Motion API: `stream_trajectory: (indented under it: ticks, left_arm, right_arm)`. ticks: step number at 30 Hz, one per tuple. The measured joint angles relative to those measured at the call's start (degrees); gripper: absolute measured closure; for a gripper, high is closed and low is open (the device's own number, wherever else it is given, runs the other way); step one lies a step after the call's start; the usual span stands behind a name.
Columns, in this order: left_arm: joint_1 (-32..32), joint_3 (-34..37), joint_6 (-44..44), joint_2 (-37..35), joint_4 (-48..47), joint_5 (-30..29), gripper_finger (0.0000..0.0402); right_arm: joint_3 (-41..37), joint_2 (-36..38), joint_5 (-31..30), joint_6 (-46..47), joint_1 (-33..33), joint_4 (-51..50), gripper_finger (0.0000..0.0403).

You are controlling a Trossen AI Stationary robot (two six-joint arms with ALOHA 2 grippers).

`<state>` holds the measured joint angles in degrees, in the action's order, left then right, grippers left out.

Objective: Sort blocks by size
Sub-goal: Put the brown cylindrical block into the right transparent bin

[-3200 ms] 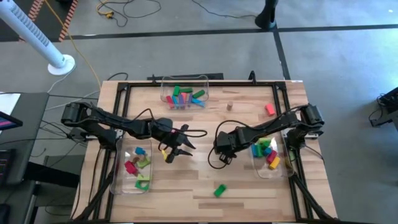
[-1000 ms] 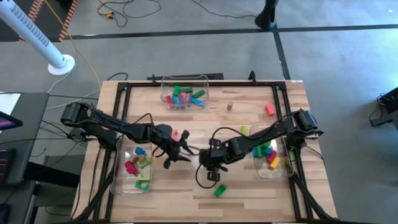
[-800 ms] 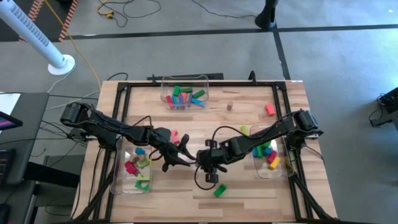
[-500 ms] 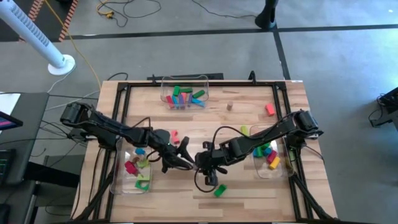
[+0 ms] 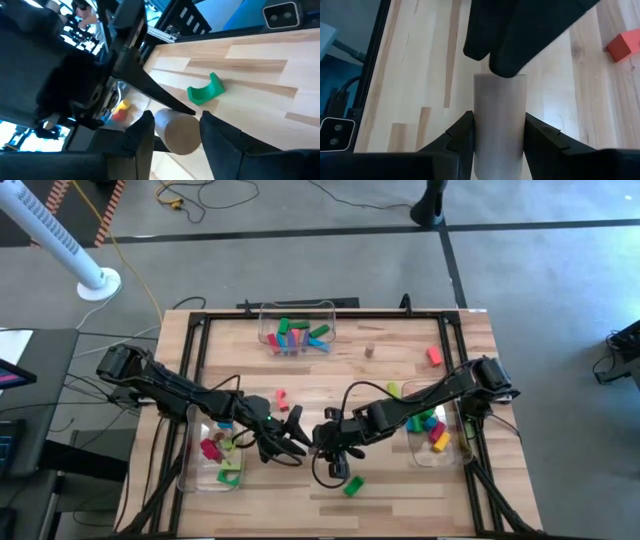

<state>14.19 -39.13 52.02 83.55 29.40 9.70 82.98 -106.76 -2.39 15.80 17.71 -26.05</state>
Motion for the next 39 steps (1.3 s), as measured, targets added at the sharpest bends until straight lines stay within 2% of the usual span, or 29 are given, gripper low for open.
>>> stream_trajectory:
  ticks: [8,13,21,27,31,39]
  left_arm:
    - [0.11,0.0,-0.9,0.01,-0.06,-0.74,0.0185]
    - [0.14,0.0,-1.0,0.01,-0.32,-0.73,0.0169]
    - [1.16,0.0,0.22,0.0,-0.2,-1.12,0.0168]
    - [2.9,0.0,3.56,0.0,3.32,-6.38,0.0168]
    - [3.73,0.0,5.66,0.0,4.85,-7.27,0.017]
    - [3.74,0.0,5.61,0.0,4.21,-7.61,0.0234]
  right_arm:
    - [0.0,0.01,0.79,0.01,-0.24,0.15,0.024]
    - [0.12,0.02,0.85,-0.17,-0.24,0.31,0.024]
    - [3.75,0.09,1.04,-2.26,-0.22,-0.15,0.024]
    - [4.72,0.11,1.2,-2.76,-0.44,-0.02,0.024]
    - [4.72,0.11,1.18,-2.8,-0.63,0.03,0.024]
    - [4.72,0.11,1.18,-3.0,-0.59,0.03,0.024]
